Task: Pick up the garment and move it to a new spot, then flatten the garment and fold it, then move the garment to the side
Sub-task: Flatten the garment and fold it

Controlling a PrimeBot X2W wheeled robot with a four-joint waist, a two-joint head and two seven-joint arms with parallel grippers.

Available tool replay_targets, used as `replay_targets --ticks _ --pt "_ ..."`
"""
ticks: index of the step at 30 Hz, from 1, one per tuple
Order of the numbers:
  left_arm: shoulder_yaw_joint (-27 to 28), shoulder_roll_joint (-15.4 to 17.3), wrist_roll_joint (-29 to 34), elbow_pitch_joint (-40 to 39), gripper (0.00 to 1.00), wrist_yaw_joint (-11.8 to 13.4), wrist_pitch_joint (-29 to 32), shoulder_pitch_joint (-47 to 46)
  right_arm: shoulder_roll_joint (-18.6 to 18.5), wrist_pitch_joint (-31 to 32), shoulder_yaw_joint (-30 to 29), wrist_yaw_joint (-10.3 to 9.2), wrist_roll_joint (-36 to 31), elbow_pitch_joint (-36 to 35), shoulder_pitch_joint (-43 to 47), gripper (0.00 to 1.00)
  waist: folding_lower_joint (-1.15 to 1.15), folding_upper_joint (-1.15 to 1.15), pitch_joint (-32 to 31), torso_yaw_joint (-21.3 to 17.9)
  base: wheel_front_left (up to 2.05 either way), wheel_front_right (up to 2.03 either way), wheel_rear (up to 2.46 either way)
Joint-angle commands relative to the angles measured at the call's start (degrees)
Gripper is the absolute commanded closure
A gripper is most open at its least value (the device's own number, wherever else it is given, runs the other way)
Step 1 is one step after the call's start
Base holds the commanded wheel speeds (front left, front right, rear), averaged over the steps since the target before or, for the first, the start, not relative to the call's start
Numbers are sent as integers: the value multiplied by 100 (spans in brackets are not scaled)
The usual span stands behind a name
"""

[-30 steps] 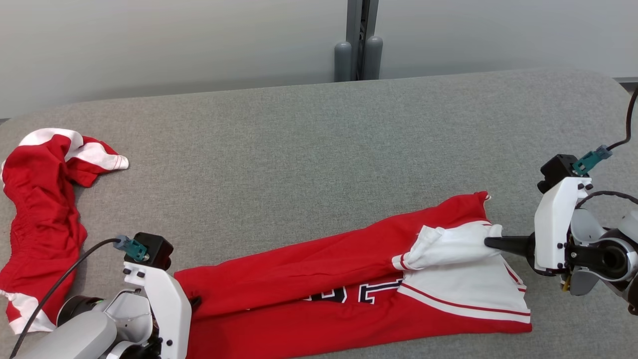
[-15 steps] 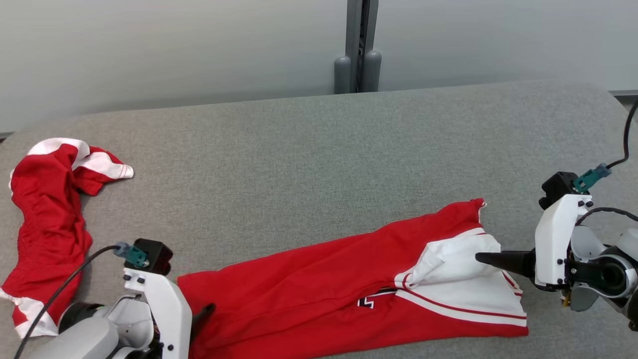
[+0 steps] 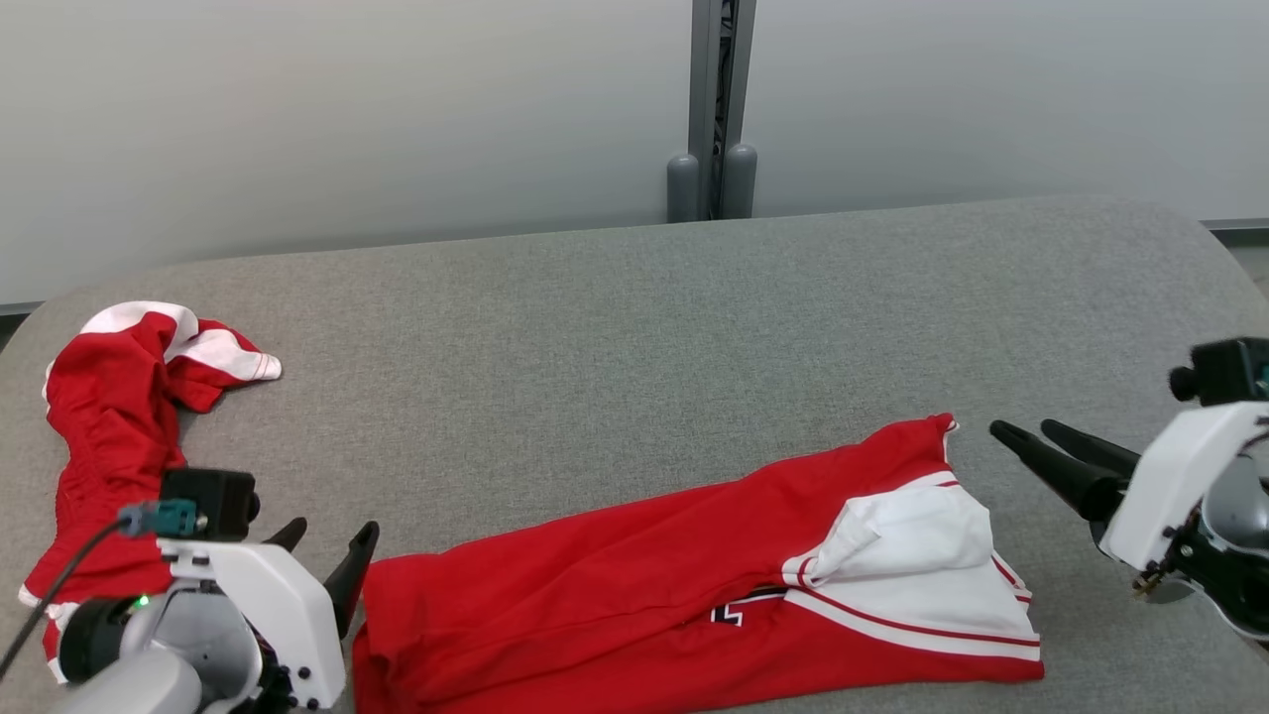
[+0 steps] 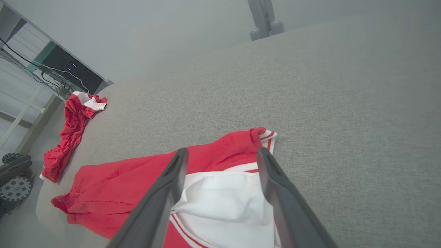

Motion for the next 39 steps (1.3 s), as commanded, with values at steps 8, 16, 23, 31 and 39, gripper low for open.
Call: replay_targets --ticks 8,16,23,31,39 --pt "458 -444 -106 21 0 398 -1251 739 -5 -1680 -408 2 -261 -22 821 0 0 0 -100 11 0 0 0" --pt "934 -893 226 274 0 671 -2563 1108 611 -2120 -2322 2 -1226 338 1658 0 0 0 -131 17 0 0 0" --pt "1358 -1325 811 522 0 335 -2743 1293 1808 -2116 -4619 2 -3526 -309 2978 0 0 0 -124 -15 0 0 0" --pt "2197 -2051 1947 612 0 -309 -2739 1573 2619 -2115 -5008 3 -5102 2 3247 0 0 0 -47 38 0 0 0" --pt "2431 -2285 2341 833 0 -642 -2739 1572 2708 -1938 -4781 2 -5055 951 2686 0 0 0 42 155 0 0 0"
